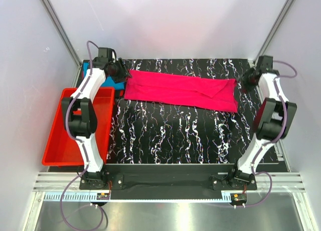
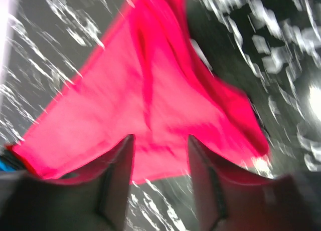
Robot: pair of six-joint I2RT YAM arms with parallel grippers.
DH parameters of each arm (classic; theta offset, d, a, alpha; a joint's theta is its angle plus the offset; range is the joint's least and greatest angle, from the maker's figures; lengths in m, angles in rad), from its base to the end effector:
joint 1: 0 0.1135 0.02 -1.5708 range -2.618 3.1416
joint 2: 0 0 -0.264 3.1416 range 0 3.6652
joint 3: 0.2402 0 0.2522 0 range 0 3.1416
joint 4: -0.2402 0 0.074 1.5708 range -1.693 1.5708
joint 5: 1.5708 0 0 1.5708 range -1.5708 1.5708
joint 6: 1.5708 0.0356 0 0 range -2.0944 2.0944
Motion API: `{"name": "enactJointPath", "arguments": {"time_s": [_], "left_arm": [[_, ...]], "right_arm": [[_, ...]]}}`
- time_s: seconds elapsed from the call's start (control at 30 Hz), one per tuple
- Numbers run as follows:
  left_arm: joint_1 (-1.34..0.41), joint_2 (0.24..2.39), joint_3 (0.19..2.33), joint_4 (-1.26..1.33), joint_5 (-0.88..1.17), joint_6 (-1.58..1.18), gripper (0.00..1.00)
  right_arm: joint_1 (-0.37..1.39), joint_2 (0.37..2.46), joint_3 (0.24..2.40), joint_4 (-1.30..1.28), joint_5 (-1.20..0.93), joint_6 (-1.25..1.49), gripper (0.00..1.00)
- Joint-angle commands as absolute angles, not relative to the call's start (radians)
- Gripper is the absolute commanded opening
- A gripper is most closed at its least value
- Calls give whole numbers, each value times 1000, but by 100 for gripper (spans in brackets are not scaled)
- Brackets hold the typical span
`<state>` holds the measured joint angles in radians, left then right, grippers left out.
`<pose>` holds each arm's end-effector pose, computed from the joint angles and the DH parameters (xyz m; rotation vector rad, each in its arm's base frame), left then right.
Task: Fold and stack the t-shirts
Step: Fold the tshirt
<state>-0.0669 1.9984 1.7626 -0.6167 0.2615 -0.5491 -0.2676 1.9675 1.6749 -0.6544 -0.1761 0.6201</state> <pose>0.4514 -0.0395 0.2732 -0.4713 2.4276 -0.5906 0.4236 -0.1097 0.2553 1.0230 2.3194 0.3635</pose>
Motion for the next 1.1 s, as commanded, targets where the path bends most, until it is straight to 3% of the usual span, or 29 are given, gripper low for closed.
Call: {"name": "enactJointPath", "arguments": {"time_s": [0.0,0.07,0.2,0.47,0.6,0.8,1.07], "left_arm": [[-106,1977,1671,-594,245,-462,48],[-117,1997,1645,-591,236,-454,47],[-149,2042,1649,-594,216,-443,46],[-150,2039,1606,-601,114,-466,44],[-150,1951,1523,-569,84,-482,44],[-169,1879,1396,-457,87,-503,45],[-176,1980,1520,-477,94,-500,47]], "right_arm": [[-270,1818,1495,-629,-192,647,50],[-270,1787,1407,-598,-195,646,38],[-270,1795,1319,-551,-222,655,33],[-270,1917,1315,-563,-121,603,28],[-287,1898,1296,-607,18,546,26],[-316,1864,1253,-614,44,515,26],[-318,1747,1255,-621,-21,560,28]]}}
